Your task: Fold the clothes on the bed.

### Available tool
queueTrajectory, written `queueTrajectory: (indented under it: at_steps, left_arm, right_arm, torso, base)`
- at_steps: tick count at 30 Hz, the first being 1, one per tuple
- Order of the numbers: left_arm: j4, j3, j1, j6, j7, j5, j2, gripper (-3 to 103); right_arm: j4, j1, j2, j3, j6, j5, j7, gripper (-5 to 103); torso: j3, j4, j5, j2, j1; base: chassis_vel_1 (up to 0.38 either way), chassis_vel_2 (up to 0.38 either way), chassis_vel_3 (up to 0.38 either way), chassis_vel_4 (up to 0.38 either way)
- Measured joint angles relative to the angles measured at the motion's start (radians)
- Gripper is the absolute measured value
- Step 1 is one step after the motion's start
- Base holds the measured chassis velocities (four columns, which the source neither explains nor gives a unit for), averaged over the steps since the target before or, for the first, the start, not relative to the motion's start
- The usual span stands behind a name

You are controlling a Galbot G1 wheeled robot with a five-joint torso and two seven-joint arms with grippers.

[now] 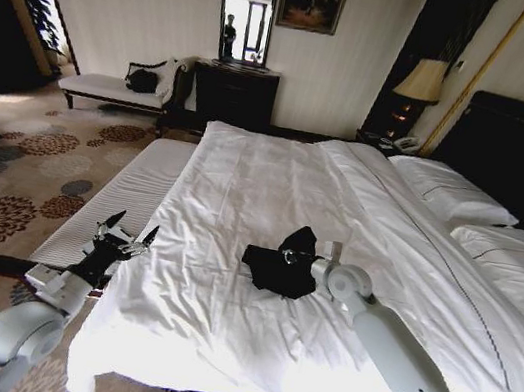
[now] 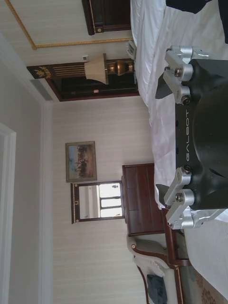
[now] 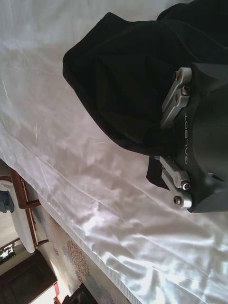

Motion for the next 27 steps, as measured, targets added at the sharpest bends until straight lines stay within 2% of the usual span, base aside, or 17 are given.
queueTrajectory:
  at_steps: [6,8,10,13,15,16,18,20,24,26,27]
  left_arm:
    - [0.000,0.000,0.000,0.000,0.000,0.000,0.000,100]
    - [0.000,0.000,0.000,0.000,0.000,0.000,0.000,100]
    - [0.000,0.000,0.000,0.000,0.000,0.000,0.000,100]
    - [0.000,0.000,0.000,0.000,0.000,0.000,0.000,100]
    - [0.000,0.000,0.000,0.000,0.000,0.000,0.000,100]
    - [0.000,0.000,0.000,0.000,0.000,0.000,0.000,100]
    - [0.000,0.000,0.000,0.000,0.000,0.000,0.000,100]
    - [0.000,0.000,0.000,0.000,0.000,0.000,0.000,100]
    - [0.000,0.000,0.000,0.000,0.000,0.000,0.000,100]
    - [0.000,0.000,0.000,0.000,0.000,0.000,0.000,100]
    - [0.000,0.000,0.000,0.000,0.000,0.000,0.000,100]
  right_arm:
    - [0.012,-0.005,0.020,-0.023,0.002,-0.005,0.010,4]
    - [0.028,-0.018,0.031,-0.036,0.002,-0.017,0.017,2]
    - [0.055,-0.046,0.035,-0.039,-0.005,-0.045,0.016,10]
    - [0.083,-0.071,0.027,-0.041,-0.005,-0.081,0.005,16]
    - [0.106,-0.082,0.015,-0.044,0.020,-0.128,-0.005,27]
    - [0.106,-0.082,0.015,-0.044,0.020,-0.128,-0.005,27]
    - [0.108,-0.078,0.009,-0.050,0.065,-0.162,-0.008,37]
    - [0.108,-0.076,0.008,-0.052,0.071,-0.168,-0.008,37]
    - [0.151,-0.057,-0.018,-0.049,0.080,-0.173,-0.027,60]
    - [0.170,-0.064,-0.024,-0.040,0.078,-0.170,-0.035,60]
    - [0.189,-0.075,-0.029,-0.031,0.077,-0.169,-0.042,65]
  torso:
    - [0.000,-0.0006,0.0000,0.000,0.000]
    - [0.000,0.0001,0.0000,0.000,0.000]
    - [0.000,0.0001,0.0001,0.000,0.000]
    - [0.000,-0.0003,0.0000,0.000,0.000]
    - [0.000,-0.0005,0.0001,0.000,0.000]
    - [0.000,-0.0005,0.0001,0.000,0.000]
    - [0.000,-0.0003,0.0002,0.000,0.000]
    - [0.000,-0.0002,0.0003,0.000,0.000]
    - [0.000,0.0001,0.0002,0.000,0.000]
    - [0.000,0.0001,0.0001,0.000,0.000]
    - [0.000,0.0000,0.0001,0.000,0.000]
  base:
    - [0.000,0.000,0.000,0.000]
    - [0.000,0.000,0.000,0.000]
    - [0.000,0.000,0.000,0.000]
    - [0.000,0.000,0.000,0.000]
    - [0.000,0.000,0.000,0.000]
    - [0.000,0.000,0.000,0.000]
    - [0.000,0.000,0.000,0.000]
    - [0.000,0.000,0.000,0.000]
    - [0.000,0.000,0.000,0.000]
    - [0.000,0.000,0.000,0.000]
    - [0.000,0.000,0.000,0.000]
